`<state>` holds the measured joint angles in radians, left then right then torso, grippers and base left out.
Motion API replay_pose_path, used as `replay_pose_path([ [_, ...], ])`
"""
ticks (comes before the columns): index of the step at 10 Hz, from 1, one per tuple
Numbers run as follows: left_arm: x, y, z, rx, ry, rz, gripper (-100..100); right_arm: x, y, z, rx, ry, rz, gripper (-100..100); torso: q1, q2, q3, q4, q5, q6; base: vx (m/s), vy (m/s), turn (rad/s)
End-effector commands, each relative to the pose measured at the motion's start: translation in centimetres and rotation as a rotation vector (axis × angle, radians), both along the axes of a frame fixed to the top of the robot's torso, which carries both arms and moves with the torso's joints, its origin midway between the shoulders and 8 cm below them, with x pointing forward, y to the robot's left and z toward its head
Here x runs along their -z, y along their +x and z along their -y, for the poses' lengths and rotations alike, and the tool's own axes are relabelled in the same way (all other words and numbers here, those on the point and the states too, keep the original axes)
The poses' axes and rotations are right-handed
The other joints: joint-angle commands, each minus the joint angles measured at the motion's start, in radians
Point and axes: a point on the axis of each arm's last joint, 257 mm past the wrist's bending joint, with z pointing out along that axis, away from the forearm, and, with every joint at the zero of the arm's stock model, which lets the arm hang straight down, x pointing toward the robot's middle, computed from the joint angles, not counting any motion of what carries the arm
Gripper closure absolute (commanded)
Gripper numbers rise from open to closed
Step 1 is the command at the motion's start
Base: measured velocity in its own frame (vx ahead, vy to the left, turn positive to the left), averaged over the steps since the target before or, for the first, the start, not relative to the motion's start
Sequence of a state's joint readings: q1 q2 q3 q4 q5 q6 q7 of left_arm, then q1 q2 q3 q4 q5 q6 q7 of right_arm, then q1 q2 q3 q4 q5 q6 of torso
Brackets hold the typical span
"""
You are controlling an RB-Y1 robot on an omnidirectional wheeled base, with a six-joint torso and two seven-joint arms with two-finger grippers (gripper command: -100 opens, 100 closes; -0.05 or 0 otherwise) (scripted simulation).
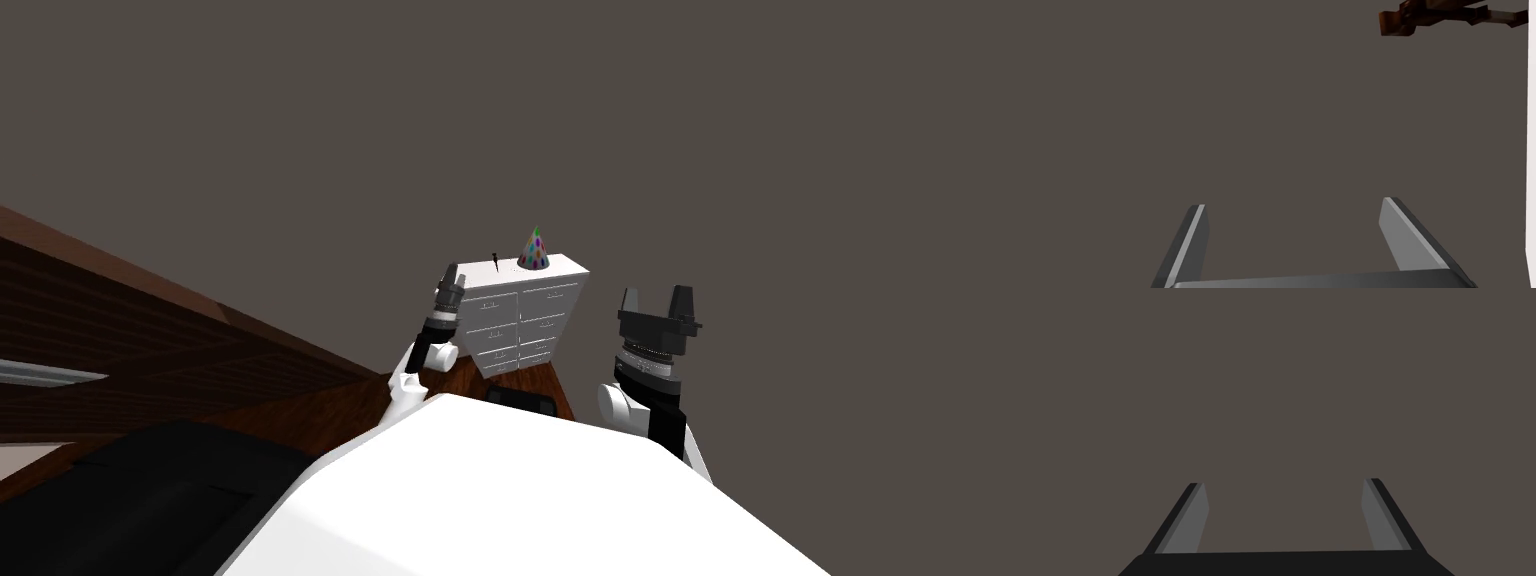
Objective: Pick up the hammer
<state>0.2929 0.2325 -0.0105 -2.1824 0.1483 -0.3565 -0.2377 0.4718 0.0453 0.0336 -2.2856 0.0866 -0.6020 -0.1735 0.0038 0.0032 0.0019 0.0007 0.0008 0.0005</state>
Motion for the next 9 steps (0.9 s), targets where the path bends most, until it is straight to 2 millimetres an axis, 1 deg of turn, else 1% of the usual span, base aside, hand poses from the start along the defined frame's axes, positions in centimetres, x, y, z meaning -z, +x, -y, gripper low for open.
replay_pose_path([
  [1, -0.2, 0.9, 0.3, 0.003, 0.025, -0.006, -100, 0.0, 0.0, 0.0, 0.000, 0.000, 0.000, 0, 0.000, 0.000, 0.000, 0.000, 0.000, 0.000, -0.050, 0.038, -0.102],
  [2, 0.5, 2.5, 0.1, -0.004, 0.078, -0.043, -100, 0.0, 0.0, 0.0, 0.000, 0.000, 0.000, 0, 0.000, -0.001, 0.000, 0.000, 0.000, -0.001, -0.072, 0.059, -0.232],
  [3, -0.1, 2.7, 0.3, 0.001, 0.078, -0.031, -100, 0.0, 0.0, 0.0, 0.000, 0.000, 0.000, 0, 0.001, 0.000, 0.000, 0.000, 0.000, 0.000, -0.064, 0.051, -0.115],
  [4, 0.9, 4.1, -0.3, -0.014, 0.132, -0.071, -100, 0.0, 0.0, 0.0, 0.000, 0.000, 0.000, 0, 0.001, 0.000, 0.000, 0.000, 0.000, -0.001, -0.081, 0.043, -0.205],
  [5, 0.1, 4.6, 0.1, -0.008, 0.133, -0.062, -100, 0.0, 0.0, 0.0, 0.000, 0.000, 0.000, 0, 0.000, 0.001, 0.000, 0.000, 0.000, 0.000, -0.076, 0.037, -0.136],
  [6, 1.0, 6.2, -0.7, -0.029, 0.184, -0.102, -100, 0.0, 0.0, 0.0, 0.000, 0.000, 0.000, 0, 0.000, 0.000, 0.000, 0.000, 0.000, -0.001, -0.084, 0.048, -0.265],
  [7, 0.1, 6.7, -0.3, -0.023, 0.189, -0.093, -100, 0.0, 0.0, 0.0, 0.000, 0.000, 0.000, 0, 0.001, 0.001, 0.000, 0.000, 0.000, 0.000, -0.076, 0.047, -0.127],
  [8, 0.9, 8.2, -1.3, -0.048, 0.244, -0.132, -100, 0.0, 0.0, 0.0, 0.000, 0.000, 0.000, 0, 0.001, 0.000, 0.000, 0.000, 0.000, -0.001, -0.086, 0.060, -0.195],
  [9, -0.3, 8.8, -0.8, -0.043, 0.245, -0.117, -100, 0.0, 0.0, 0.0, 0.000, 0.000, 0.000, 0, 0.002, 0.001, 0.000, 0.000, 0.000, 0.000, -0.077, 0.052, -0.163],
])
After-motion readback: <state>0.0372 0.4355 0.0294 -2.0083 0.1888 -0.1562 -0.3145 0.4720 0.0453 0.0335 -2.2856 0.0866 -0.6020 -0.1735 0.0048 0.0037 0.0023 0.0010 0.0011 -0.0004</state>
